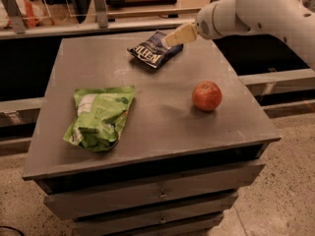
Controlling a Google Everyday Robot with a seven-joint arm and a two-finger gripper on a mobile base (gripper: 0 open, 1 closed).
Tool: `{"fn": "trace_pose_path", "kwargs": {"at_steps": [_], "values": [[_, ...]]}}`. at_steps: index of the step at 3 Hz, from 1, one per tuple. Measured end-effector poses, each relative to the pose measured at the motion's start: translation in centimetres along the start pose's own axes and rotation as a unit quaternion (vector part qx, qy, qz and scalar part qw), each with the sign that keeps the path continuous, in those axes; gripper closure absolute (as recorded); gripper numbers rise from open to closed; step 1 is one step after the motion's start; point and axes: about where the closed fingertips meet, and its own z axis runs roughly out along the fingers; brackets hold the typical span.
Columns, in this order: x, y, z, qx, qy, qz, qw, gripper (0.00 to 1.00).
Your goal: Move blue chip bag near green rice chip bag
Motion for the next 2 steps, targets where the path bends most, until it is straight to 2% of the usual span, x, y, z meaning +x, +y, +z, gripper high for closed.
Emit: {"fn": "trace_pose_path", "kwargs": {"at_steps": [1,2], "values": [[0.7,-0.1,2.4,-0.037,0.009,0.004,0.9993,0.00],[1.4,0.5,4.8,-0.082,0.017,-0.007,0.9965,0.00]]}}
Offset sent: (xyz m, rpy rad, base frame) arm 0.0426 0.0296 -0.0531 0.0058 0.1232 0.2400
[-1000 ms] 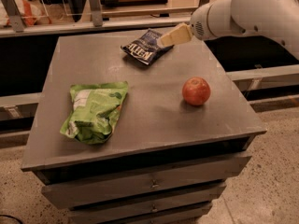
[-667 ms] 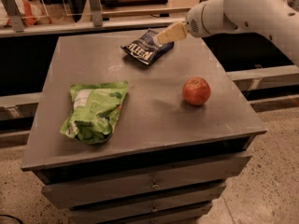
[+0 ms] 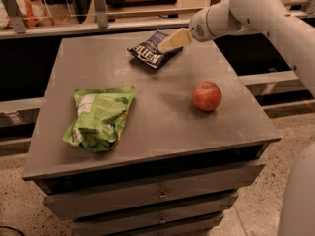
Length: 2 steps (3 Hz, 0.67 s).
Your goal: Move blue chip bag near green rice chip bag
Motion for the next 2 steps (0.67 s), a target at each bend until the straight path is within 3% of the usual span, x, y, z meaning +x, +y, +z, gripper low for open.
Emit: {"fn": "trace_pose_path", "kwargs": {"at_steps": [2], "values": [[1.0,0.7,4.4,-0.066,0.001,-0.033,0.9973,0.00]]}}
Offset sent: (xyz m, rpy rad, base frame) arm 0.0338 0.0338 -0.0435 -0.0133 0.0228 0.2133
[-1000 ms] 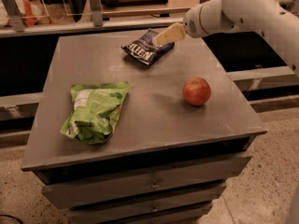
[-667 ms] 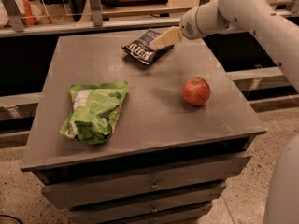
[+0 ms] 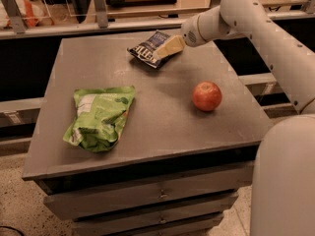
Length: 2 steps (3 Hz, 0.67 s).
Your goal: Move blue chip bag near green rice chip bag
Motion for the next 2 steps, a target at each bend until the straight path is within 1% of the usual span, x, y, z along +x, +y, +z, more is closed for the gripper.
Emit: {"fn": "trace_pose_path", "kwargs": {"at_steps": [1,2], "values": [[0.1,0.1,1.6,-0.011,0.000,-0.010,0.9999,0.00],[0.4,0.3,2.9,-0.013,0.011,-0.020,0.9997,0.00]]}}
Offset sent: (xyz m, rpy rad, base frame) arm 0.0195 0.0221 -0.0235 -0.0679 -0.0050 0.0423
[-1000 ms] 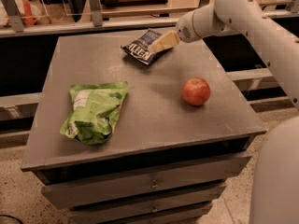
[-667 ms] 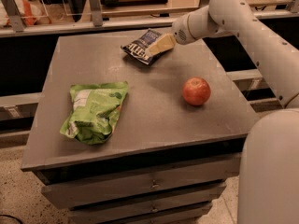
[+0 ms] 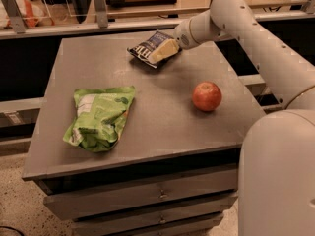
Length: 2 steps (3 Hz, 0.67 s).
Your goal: Move blue chip bag near green rice chip bag
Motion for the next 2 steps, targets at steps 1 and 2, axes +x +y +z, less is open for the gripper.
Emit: {"fn": "trace_pose_path", "kwargs": {"at_steps": [1,2], "values": [[0.56,0.04,0.93,0.008,0.023,-0.004,0.9997,0.00],[1.42,0.24,1.68,0.009,0.043,-0.003,0.9990,0.00]]}}
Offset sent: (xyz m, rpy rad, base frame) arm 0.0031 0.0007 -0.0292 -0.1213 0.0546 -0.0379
